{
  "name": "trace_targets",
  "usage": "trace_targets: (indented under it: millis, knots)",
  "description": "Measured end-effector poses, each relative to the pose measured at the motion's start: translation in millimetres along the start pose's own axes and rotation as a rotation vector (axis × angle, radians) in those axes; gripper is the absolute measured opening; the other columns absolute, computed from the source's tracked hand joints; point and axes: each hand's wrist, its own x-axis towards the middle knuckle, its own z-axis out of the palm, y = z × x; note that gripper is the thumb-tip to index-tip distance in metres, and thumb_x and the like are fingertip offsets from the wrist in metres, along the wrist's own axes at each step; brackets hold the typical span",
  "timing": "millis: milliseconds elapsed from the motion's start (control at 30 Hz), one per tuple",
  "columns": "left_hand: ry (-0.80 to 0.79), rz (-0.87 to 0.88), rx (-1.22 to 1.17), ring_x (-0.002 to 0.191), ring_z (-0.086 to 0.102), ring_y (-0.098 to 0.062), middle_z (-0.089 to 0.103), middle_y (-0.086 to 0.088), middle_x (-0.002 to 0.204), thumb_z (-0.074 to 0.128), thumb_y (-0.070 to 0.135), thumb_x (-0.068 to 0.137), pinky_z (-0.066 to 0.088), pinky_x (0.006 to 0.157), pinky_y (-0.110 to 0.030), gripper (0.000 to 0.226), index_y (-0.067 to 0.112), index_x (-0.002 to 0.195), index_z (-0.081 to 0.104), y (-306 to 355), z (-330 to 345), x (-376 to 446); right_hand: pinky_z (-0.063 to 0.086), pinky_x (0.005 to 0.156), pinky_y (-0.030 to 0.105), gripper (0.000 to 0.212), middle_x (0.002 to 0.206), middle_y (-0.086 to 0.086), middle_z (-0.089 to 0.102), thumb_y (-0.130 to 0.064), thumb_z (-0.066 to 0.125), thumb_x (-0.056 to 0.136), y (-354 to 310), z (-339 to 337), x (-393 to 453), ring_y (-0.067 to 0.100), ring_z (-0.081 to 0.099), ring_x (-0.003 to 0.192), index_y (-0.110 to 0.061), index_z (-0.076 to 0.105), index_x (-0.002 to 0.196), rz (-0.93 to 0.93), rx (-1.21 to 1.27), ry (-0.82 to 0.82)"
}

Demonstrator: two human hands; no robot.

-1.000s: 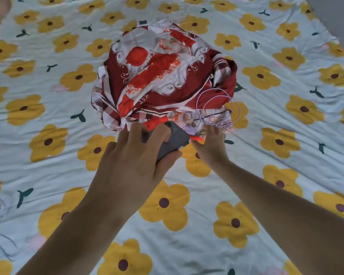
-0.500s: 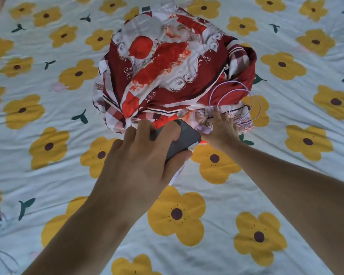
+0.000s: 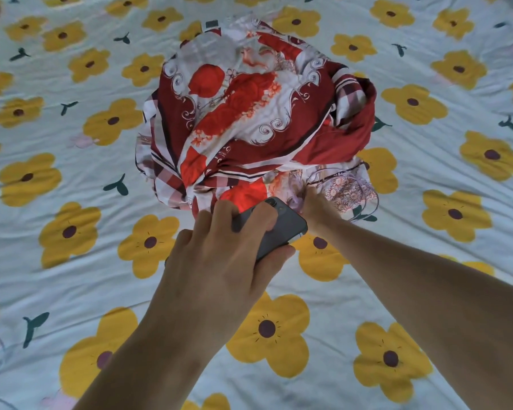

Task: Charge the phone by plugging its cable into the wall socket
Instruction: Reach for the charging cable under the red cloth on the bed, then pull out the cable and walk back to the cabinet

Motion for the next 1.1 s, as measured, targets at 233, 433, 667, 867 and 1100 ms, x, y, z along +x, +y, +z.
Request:
trace_targets:
  millis: [233, 433, 667, 867, 1100]
  knots:
    - [0.02, -0.019, 0.018, 0.073, 0.054, -0.029, 0.052, -0.006, 0.092, 0.032, 0.061, 0.094, 0.051, 0.059, -0.045, 0.046, 0.023, 0.11, 0.051, 4.9, -10.4, -10.8, 0.047, 0.095, 0.044, 0.042, 0.131, 0.018, 0.05, -0.026, 0.053, 0.093, -10.3, 10.6, -14.0, 0.039, 0.05, 0.121, -0.013, 0.047, 0.132, -0.113, -0.033, 0.009]
    - [0.074, -0.041, 0.06, 0.079, 0.056, -0.031, 0.05, -0.007, 0.097, 0.023, 0.064, 0.092, 0.05, 0.06, -0.043, 0.049, 0.025, 0.112, 0.046, 25.2, -59.3, -12.5, 0.051, 0.085, 0.044, 0.047, 0.129, 0.013, 0.051, -0.029, 0.056, 0.09, 13.5, 30.7, -94.8, 0.038, 0.059, 0.112, -0.009, 0.044, 0.13, -0.133, -0.137, -0.169]
    - [0.165, 0.034, 0.102, 0.083, 0.057, -0.028, 0.051, -0.006, 0.101, 0.022, 0.064, 0.092, 0.05, 0.063, -0.038, 0.046, 0.028, 0.112, 0.041, 79.1, -176.9, -39.0, 0.045, 0.069, 0.035, 0.018, 0.101, 0.012, 0.058, -0.025, 0.054, 0.095, 1.2, -54.9, -213.3, 0.03, 0.061, 0.094, -0.01, 0.05, 0.104, -0.225, -0.022, -0.067]
    - [0.261, 0.057, 0.07, 0.084, 0.055, -0.029, 0.049, -0.006, 0.102, 0.027, 0.063, 0.093, 0.05, 0.062, -0.039, 0.044, 0.026, 0.111, 0.044, 124.9, -260.8, -88.9, 0.049, 0.076, 0.044, 0.025, 0.09, 0.01, 0.06, -0.013, 0.065, 0.087, -40.2, -170.1, -319.3, 0.027, 0.057, 0.086, -0.015, 0.041, 0.079, -0.448, 0.209, 0.045]
    - [0.301, 0.041, 0.041, 0.09, 0.058, -0.029, 0.053, -0.004, 0.107, 0.026, 0.065, 0.093, 0.051, 0.067, -0.041, 0.043, 0.028, 0.109, 0.044, 164.7, -329.8, -178.9, 0.051, 0.077, 0.028, 0.014, 0.098, -0.009, 0.062, -0.026, 0.063, 0.089, -82.6, -262.9, -448.5, 0.005, 0.059, 0.092, -0.029, 0.05, 0.088, -0.563, 0.443, 0.197]
